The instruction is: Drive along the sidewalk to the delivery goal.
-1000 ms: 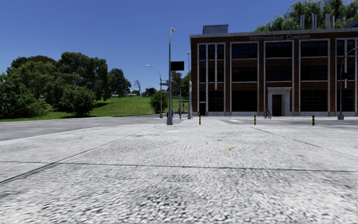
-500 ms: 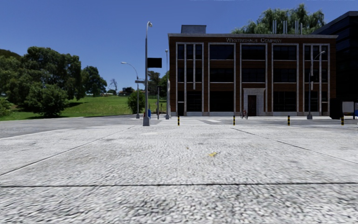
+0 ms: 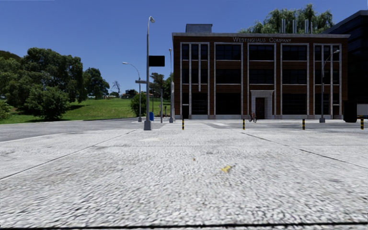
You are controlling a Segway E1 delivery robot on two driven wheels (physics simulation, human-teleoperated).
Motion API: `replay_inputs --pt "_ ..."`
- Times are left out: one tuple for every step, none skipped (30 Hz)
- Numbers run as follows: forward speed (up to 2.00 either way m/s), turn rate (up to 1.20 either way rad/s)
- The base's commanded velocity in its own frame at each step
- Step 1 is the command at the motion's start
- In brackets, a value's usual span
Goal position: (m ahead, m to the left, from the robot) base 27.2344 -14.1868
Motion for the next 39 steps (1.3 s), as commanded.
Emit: replay_inputs --pt "1.27 -1.05" --pt "1.27 -1.14" --pt "1.27 -1.15" --pt "1.27 -0.66" --pt "1.27 -0.18" --pt "1.27 -0.07" --pt "1.27 -0.04" --pt "1.27 -0.04" --pt "1.27 -0.04" --pt "1.27 -0.03" --pt "1.27 -0.03" --pt "1.27 -0.02" --pt "1.27 -0.02" --pt "1.27 -0.02" --pt "1.27 -0.02" --pt "1.27 -0.02" --pt "1.27 -0.02" --pt "1.27 -0.02" --pt "1.27 -0.02" --pt "1.27 -0.02" --pt "1.27 -0.02" --pt "1.27 -0.02" --pt "1.27 -0.02" --pt "1.27 -0.02" --pt "1.27 -0.02" --pt "1.27 -0.02" --pt "1.27 -0.02" --pt "1.27 -0.02" --pt "1.27 -0.02" --pt "1.27 -0.02" --pt "1.27 -0.02" --pt "1.27 -0.02" --pt "1.27 -0.02" --pt "1.27 -0.02" --pt "1.27 -0.02" --pt "1.27 -0.02" --pt "1.27 -0.02" --pt "1.27 -0.02" --pt "1.27 -0.02"
